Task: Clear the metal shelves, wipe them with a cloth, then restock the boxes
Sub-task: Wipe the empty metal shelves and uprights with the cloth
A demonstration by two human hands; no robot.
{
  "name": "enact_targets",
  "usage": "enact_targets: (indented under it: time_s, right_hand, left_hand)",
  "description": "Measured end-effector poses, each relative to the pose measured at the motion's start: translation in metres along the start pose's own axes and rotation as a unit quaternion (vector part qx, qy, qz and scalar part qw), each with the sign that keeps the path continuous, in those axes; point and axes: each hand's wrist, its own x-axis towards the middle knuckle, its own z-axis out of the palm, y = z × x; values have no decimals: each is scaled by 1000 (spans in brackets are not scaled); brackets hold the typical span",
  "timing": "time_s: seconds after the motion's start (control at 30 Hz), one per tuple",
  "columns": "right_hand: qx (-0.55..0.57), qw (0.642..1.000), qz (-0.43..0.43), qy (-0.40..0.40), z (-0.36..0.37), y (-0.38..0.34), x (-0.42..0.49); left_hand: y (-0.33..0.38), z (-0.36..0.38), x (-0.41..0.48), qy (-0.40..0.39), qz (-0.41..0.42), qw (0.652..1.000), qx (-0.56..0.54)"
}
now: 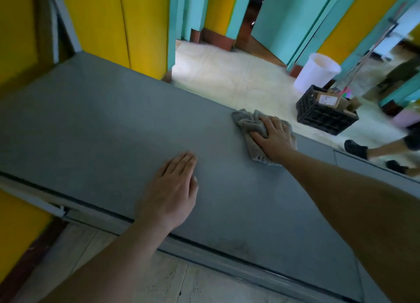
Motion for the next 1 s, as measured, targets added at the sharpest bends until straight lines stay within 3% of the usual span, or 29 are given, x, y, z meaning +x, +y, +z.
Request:
enact_targets:
  time_s: [0.1, 0.3, 0.6, 0.73, 0.83, 0.87, 0.9, 1.0]
  right_hand:
    - [-23, 1000, -1, -5, 7, -14, -4]
    - [-43, 995, -82, -22, 9, -33, -48]
    - [-42, 988, -122, -86, 17, -61, -255]
    - [-40, 992, -83, -88, 20, -80, -272]
    - [-32, 995, -46, -77, 24, -102, -265]
    - [-30, 995, -45, -79, 27, -117, -263]
    - [-30, 995, -52, -81, 31, -133, -259]
    - [-20, 994, -59, -90, 37, -178, -245]
  left_hand:
    - [-3, 3, 3, -2, -5, 1000, 7]
    - [0, -2, 0, -3, -8, 1000, 10]
    - [1, -8, -1, -26, -23, 999, -39]
    - [-3, -16, 1, -12, -77, 980, -181]
    - [-12, -25, 9, -55, -154, 912, -376]
    - [-17, -28, 11, -67, -155, 888, -428]
    - [-23, -33, 12, -74, -135, 886, -437]
    - [-51, -55, 11, -70, -23, 967, -245]
